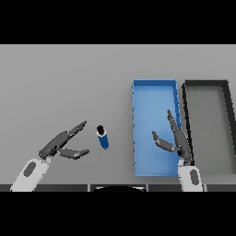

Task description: Pick up the blue pipe and place it into the blue bin.

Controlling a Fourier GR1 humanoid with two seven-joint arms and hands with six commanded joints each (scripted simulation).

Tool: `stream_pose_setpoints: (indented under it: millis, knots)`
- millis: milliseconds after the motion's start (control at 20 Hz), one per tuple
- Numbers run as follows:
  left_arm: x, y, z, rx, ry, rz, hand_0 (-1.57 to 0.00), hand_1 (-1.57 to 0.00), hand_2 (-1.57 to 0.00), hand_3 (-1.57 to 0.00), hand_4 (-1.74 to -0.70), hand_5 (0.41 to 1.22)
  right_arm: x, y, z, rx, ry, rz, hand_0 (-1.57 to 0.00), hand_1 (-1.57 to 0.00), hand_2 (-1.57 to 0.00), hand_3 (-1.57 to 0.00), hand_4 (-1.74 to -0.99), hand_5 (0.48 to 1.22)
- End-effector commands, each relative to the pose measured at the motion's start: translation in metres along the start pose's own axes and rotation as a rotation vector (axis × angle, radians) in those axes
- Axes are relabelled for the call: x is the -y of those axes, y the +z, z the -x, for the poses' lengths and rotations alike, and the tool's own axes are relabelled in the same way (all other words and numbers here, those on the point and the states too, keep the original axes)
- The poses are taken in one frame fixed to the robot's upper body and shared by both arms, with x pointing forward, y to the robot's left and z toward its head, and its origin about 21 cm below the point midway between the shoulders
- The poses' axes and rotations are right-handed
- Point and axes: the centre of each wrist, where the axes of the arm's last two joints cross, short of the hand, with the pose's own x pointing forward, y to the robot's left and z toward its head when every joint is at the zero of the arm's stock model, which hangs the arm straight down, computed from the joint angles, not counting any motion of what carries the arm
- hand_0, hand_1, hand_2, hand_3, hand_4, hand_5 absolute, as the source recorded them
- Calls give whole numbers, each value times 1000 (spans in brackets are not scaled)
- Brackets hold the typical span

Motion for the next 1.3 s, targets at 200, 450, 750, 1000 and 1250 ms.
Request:
stream_pose_setpoints:
  millis: [200,450,750,1000,1250]
  knots:
    - [31,-22,7,31,-2,21,1,1,1,1,-1210,483,-1,3,1,-5,4,-2,1,1,1,1,-1296,651]
    - [50,-49,10,57,3,5,1,1,1,1,-1226,502,4,6,-4,11,-8,7,1,1,1,1,-1314,653]
    - [63,-79,16,76,-26,10,1,1,1,1,-1162,490,1,7,-2,-26,-5,5,1,1,1,1,-1326,665]
    - [79,-95,17,108,87,38,1,1,-79,-69,-1240,566,2,7,1,-35,-3,11,1,1,1,1,-1322,664]
    - [91,-101,16,145,180,54,-783,-886,-966,-979,-1509,969,4,6,0,-17,9,6,1,1,1,1,-1313,665]
